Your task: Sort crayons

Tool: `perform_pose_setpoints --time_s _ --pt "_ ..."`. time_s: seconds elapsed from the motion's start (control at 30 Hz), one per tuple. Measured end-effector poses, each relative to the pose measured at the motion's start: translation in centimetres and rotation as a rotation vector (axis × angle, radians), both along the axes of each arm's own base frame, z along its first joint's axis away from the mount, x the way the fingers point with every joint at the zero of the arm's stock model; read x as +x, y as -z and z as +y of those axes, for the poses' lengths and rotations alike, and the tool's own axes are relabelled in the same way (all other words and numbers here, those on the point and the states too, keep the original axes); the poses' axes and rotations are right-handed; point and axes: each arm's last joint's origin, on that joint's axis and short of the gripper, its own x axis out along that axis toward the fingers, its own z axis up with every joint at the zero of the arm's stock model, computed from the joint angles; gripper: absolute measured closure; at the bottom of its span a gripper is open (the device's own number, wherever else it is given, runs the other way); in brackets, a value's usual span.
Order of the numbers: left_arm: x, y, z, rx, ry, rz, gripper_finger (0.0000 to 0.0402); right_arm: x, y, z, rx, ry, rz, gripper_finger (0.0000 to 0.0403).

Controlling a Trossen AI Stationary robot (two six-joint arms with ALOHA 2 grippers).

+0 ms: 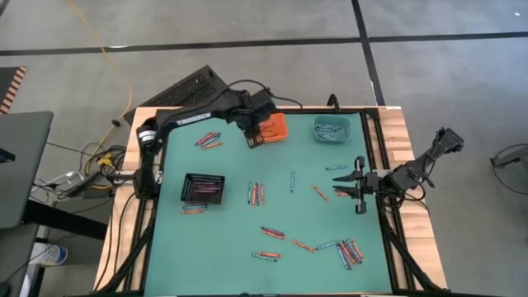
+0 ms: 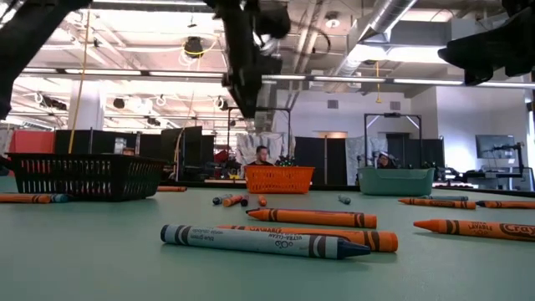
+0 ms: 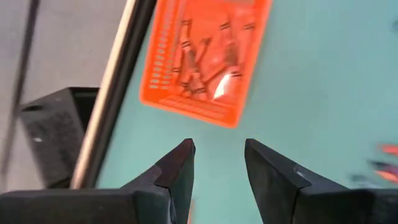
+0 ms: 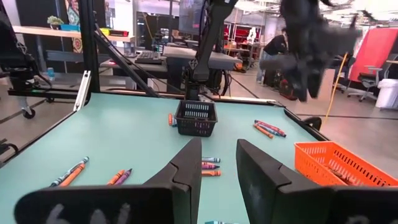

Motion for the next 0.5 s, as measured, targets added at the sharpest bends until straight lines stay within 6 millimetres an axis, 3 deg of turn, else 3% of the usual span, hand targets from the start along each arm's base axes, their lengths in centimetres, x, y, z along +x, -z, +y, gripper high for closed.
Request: perform_pose_setpoints --time_s 0.33,0.5 --pt "-2.5 -4.8 -8.7 -0.021 0.116 0.004 0.0273 0.0 0.7 0.0 0.121 -0.005 0.047 0.0296" --pt "-4.8 -5.5 -14.1 0.079 0.209 -0.042 0.0274 -0.1 1.5 0.0 0.169 0.006 0.117 0.0296"
